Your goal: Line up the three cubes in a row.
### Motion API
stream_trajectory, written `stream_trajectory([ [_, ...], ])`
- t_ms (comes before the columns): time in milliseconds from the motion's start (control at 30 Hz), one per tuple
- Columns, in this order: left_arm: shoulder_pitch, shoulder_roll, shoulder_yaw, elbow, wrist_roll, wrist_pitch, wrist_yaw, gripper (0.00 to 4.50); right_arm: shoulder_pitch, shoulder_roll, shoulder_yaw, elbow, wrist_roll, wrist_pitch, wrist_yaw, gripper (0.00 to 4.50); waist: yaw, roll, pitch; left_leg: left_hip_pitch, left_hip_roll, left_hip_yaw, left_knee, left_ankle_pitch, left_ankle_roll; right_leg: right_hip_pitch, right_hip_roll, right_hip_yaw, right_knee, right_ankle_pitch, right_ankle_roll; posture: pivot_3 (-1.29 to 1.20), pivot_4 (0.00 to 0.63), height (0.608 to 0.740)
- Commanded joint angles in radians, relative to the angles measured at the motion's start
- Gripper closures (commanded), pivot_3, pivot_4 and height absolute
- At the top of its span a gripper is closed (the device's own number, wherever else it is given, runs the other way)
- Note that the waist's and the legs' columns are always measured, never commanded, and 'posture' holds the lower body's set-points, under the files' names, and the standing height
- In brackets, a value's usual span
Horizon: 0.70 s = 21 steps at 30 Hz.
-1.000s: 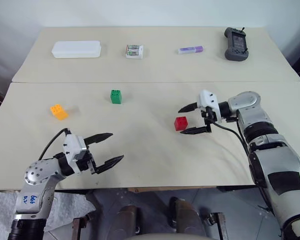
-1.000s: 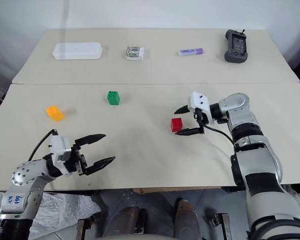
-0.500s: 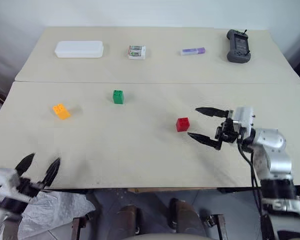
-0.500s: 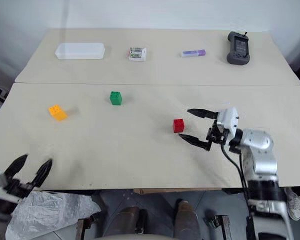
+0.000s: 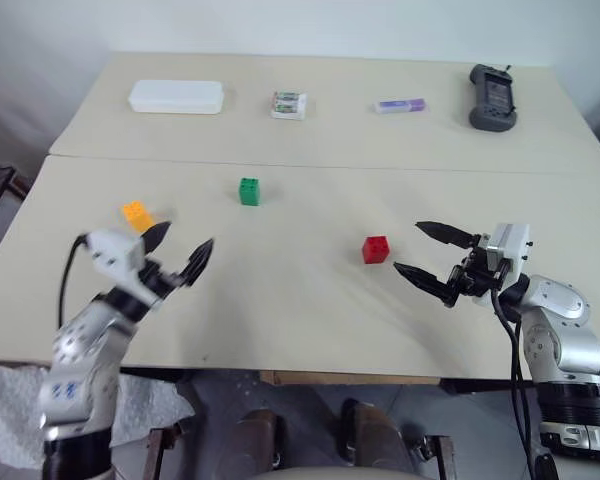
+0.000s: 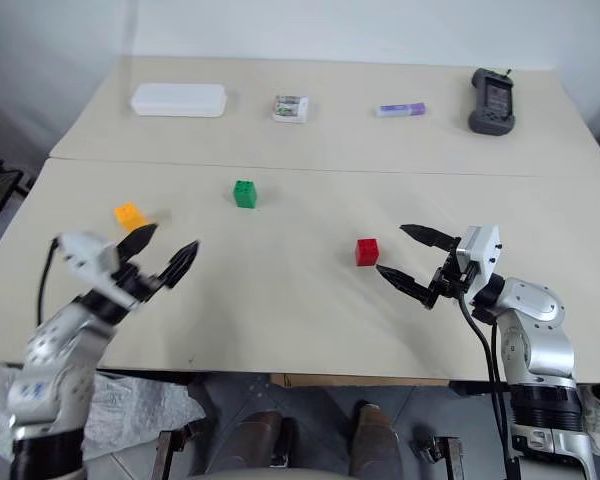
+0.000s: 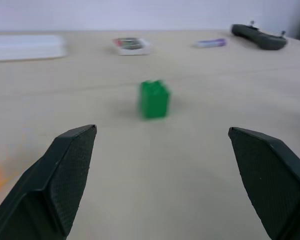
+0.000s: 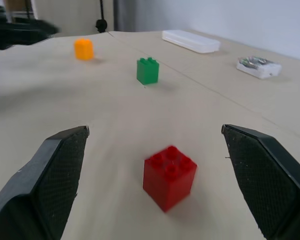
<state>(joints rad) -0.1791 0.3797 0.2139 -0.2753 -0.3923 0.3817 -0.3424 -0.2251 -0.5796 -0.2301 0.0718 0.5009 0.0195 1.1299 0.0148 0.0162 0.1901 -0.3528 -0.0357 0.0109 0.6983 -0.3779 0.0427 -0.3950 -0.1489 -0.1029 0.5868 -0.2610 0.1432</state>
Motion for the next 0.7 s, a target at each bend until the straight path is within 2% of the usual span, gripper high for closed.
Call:
stream_trajectory([
  [33, -0.123, -0.044, -0.07, 0.095, 0.099, 0.051, 0.117, 0.0, 0.019, -0.024, -0.05, -0.052, 0.026, -0.003, -0.022, 0.04, -0.003, 0.0, 0.0, 0.0, 0.0, 0.0, -0.001, 0.0, 0.0, -0.001, 0.001, -0.001, 0.0, 0.0, 0.0, 0.0, 0.15, 0.74],
  [100, -0.226, -0.088, -0.103, 0.206, 0.167, 0.019, 0.185, 0.0, 0.041, -0.029, -0.067, -0.085, 0.033, 0.009, -0.044, 0.04, 0.004, -0.001, 0.0, 0.0, -0.001, 0.0, -0.001, 0.0, 0.0, -0.002, 0.001, -0.003, -0.001, 0.0, 0.0, 0.0, 0.15, 0.74],
  [200, -0.301, -0.134, -0.117, 0.307, 0.222, 0.003, 0.251, 0.0, 0.063, -0.026, -0.071, -0.121, 0.036, 0.016, -0.066, 0.04, 0.009, -0.001, 0.0, -0.001, -0.001, 0.001, 0.001, 0.0, 0.0, -0.001, 0.002, -0.003, -0.002, 0.0, 0.0, 0.0, 0.15, 0.74],
  [433, -0.45, -0.241, -0.141, 0.552, 0.262, -0.071, 0.294, 0.0, 0.108, -0.014, -0.068, -0.2, 0.047, 0.043, -0.113, 0.04, 0.023, -0.002, 0.001, -0.001, 0.0, 0.0, 0.002, 0.0, 0.0, -0.001, 0.001, -0.003, -0.002, 0.001, 0.002, 0.0, 0.15, 0.74],
  [700, -0.551, -0.274, -0.124, 0.712, 0.272, -0.139, 0.318, 0.0, 0.131, -0.011, -0.062, -0.241, 0.056, 0.06, -0.145, 0.04, 0.031, -0.002, 0.001, -0.001, -0.001, 0.001, 0.002, 0.0, 0.0, 0.0, 0.001, -0.003, -0.003, 0.001, 0.002, 0.0, 0.15, 0.74],
])
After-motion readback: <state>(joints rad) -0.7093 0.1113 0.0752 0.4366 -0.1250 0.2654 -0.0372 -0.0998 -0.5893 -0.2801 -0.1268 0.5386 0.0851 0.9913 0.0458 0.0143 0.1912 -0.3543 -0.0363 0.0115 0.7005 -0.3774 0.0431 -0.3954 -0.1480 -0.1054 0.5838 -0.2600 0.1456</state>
